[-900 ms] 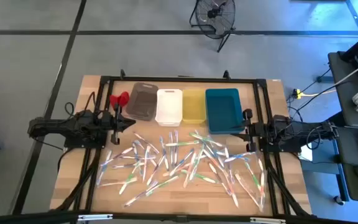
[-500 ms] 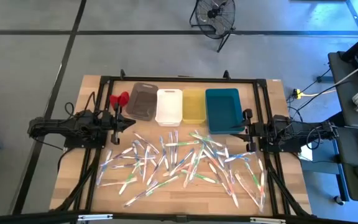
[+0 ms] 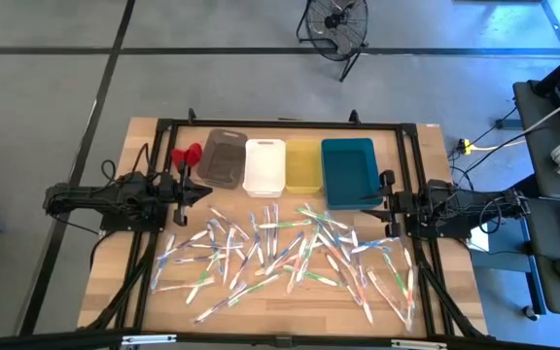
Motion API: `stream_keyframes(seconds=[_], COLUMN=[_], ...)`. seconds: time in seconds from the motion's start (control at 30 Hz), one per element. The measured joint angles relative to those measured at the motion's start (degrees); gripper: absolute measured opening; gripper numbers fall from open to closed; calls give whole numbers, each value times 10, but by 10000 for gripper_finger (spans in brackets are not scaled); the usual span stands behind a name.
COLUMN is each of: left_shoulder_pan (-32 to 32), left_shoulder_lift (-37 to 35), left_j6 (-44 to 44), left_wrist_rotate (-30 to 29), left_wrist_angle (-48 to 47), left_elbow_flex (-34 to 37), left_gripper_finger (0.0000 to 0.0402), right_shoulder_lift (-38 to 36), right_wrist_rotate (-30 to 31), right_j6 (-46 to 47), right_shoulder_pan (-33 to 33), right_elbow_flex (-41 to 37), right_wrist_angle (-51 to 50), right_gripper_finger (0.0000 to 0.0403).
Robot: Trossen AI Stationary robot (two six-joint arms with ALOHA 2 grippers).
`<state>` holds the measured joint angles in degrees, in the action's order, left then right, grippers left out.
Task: Pick & Place Toothbrushes
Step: Put the green toothbrush into the blue bin
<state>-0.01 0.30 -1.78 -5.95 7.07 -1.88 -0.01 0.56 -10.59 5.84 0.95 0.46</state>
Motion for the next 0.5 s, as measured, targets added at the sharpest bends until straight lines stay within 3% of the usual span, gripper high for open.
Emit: stream_keyframes(seconds=[0.5], left_shoulder_pan=[0], left_shoulder_lift=[0], left_j6=[0], left_wrist_rotate=[0], left_wrist_angle=[0], left_elbow_flex=[0], left_gripper_finger=[12], right_shoulder_lift=[0], right_wrist_rotate=[0], right_j6=[0], right_shoulder_pan=[0], right_elbow_flex=[0], right_wrist_angle=[0], right_gripper_finger=[133])
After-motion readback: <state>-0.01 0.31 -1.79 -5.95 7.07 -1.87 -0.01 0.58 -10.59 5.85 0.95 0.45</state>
